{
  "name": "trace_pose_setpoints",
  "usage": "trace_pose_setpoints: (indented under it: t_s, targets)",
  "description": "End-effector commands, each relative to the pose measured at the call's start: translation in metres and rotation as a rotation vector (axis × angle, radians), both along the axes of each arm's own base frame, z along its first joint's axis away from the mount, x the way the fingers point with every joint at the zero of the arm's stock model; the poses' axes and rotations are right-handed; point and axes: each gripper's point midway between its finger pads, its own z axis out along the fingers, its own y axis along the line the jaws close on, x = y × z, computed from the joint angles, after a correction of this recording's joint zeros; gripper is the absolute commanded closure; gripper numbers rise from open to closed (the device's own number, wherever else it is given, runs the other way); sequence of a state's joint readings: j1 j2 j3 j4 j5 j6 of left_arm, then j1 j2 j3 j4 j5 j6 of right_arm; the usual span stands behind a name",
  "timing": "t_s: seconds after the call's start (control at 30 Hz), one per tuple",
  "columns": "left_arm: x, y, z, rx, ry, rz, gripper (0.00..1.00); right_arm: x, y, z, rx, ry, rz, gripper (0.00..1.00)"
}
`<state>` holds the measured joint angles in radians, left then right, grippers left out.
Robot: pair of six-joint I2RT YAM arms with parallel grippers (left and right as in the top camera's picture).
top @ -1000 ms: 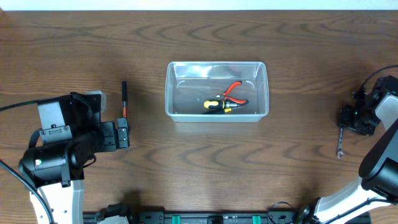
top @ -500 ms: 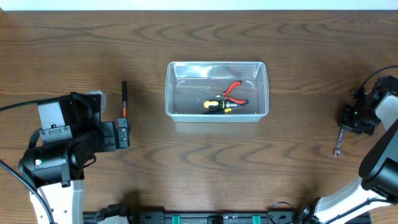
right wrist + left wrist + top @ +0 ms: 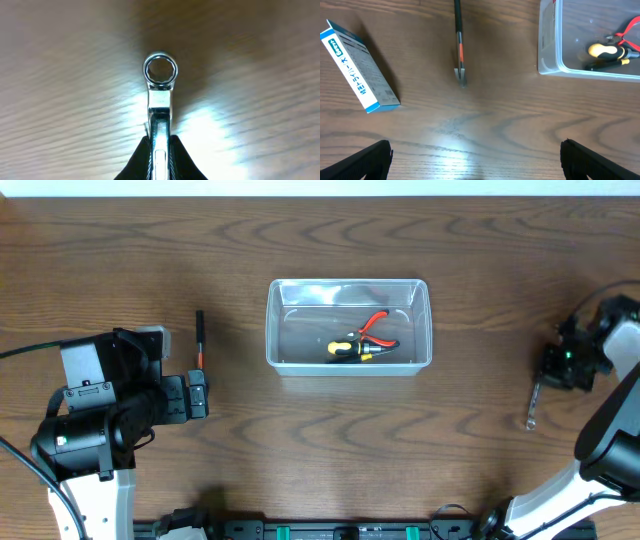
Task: Pack container
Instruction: 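Lower the right gripper and grasp the silver wrench's ring end, then carry the wrench with the right gripper into the container and release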
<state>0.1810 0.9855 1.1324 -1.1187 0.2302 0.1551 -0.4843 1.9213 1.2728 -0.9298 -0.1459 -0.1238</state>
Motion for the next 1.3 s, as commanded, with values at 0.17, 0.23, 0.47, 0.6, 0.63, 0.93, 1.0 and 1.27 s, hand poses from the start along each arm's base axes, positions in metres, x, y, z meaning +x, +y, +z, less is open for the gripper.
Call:
trace_pose_setpoints:
  t_s: [0.17, 0.23, 0.47, 0.6, 0.63, 0.93, 1.0, 1.27]
  targets:
    - [0.002, -0.001, 0.011, 0.003, -0.030, -0.010, 0.02, 0.088, 0.081, 0.169, -0.112, -0.370, 0.397, 0.99]
    - [0.002, -0.001, 0.010, 0.003, -0.029, -0.011, 0.02, 0.097, 0.120, 0.201, -0.131, -0.443, 0.548, 0.99]
    - [0.002, -0.001, 0.010, 0.003, -0.029, -0.010, 0.02, 0.099, 0.261, 0.250, -0.159, -0.642, 1.077, 0.99]
    - [0.002, -0.001, 0.010, 0.003, -0.029, -0.010, 0.02, 0.086, 0.323, 0.242, -0.159, -0.683, 1.357, 0.99]
    - [0.002, -0.001, 0.010, 0.003, -0.029, -0.010, 0.02, 0.083, 0.336, 0.235, -0.157, -0.681, 1.428, 0.99]
    - [0.002, -0.001, 0.010, 0.003, -0.029, -0.010, 0.02, 0.066, 0.394, 0.143, -0.018, -0.495, 1.699, 0.99]
    - [0.002, -0.001, 0.010, 0.003, -0.029, -0.010, 0.02, 0.062, 0.398, 0.120, 0.037, -0.437, 1.708, 0.99]
    - [0.002, -0.001, 0.010, 0.003, -0.029, -0.010, 0.02, 0.053, 0.397, 0.041, 0.142, -0.225, 1.705, 0.99]
